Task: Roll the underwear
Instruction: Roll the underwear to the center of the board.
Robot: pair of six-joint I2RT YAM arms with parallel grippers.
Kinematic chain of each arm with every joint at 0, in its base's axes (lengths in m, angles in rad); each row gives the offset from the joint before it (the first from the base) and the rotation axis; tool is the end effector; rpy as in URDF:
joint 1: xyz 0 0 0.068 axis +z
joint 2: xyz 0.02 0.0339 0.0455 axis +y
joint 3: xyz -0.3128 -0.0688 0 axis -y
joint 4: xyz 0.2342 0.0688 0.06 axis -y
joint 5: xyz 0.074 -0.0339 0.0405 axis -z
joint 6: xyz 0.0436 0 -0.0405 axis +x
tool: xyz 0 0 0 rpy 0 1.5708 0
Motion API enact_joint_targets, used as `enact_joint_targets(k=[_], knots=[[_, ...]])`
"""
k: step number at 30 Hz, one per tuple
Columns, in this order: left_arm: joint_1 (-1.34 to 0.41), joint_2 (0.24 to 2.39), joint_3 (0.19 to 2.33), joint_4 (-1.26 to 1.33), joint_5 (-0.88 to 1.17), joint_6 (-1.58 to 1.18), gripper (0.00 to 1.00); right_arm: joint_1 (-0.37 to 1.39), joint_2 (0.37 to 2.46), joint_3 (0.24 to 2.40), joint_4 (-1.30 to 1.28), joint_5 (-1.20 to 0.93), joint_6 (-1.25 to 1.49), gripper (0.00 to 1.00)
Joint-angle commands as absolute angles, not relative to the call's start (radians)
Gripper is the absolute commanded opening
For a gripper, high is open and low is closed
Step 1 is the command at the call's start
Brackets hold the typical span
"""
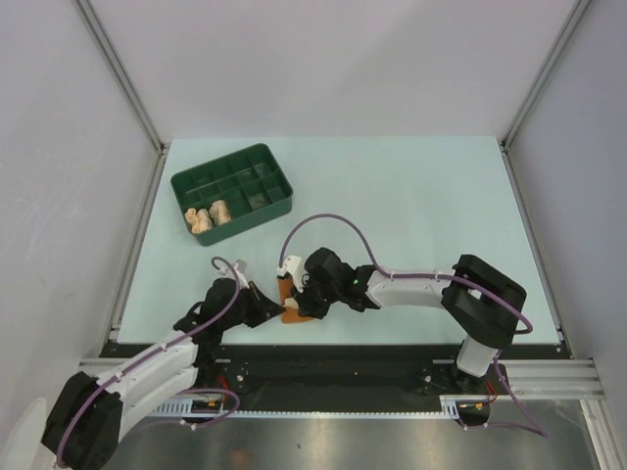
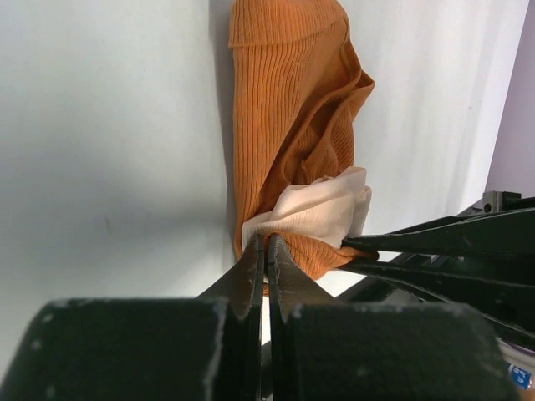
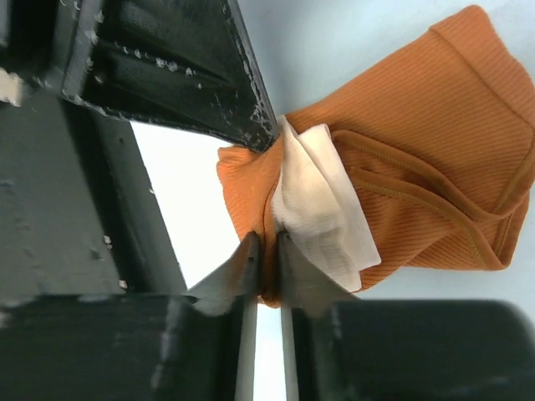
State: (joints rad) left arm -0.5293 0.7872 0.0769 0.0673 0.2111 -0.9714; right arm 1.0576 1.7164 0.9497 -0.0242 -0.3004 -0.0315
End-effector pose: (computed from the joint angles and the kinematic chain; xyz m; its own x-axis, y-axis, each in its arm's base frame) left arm 0.0897 -0.0630 0.1579 -0.8191 -0.4562 -0.3477 -0.0671 0.6783 -0.7317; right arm 0.1640 0.3174 0.2215 -0.3195 -0.6282 -0.7095 -0.9449 0.2681 0.1881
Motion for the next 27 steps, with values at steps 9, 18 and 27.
enact_joint_targets(k=[9,18,27], knots=[[-0.532,0.62,0.044,-0.135,0.201,-1.008,0.07,1.078,1.727,0.904,-0.026,-0.311,0.082,0.0],[-0.526,0.549,0.106,-0.201,0.146,-0.951,0.76,0.962,1.755,0.913,-0.021,-0.599,0.27,0.0],[-0.526,0.696,0.051,-0.005,0.238,-0.936,0.83,0.916,1.833,0.934,-0.008,-0.695,0.308,0.0]])
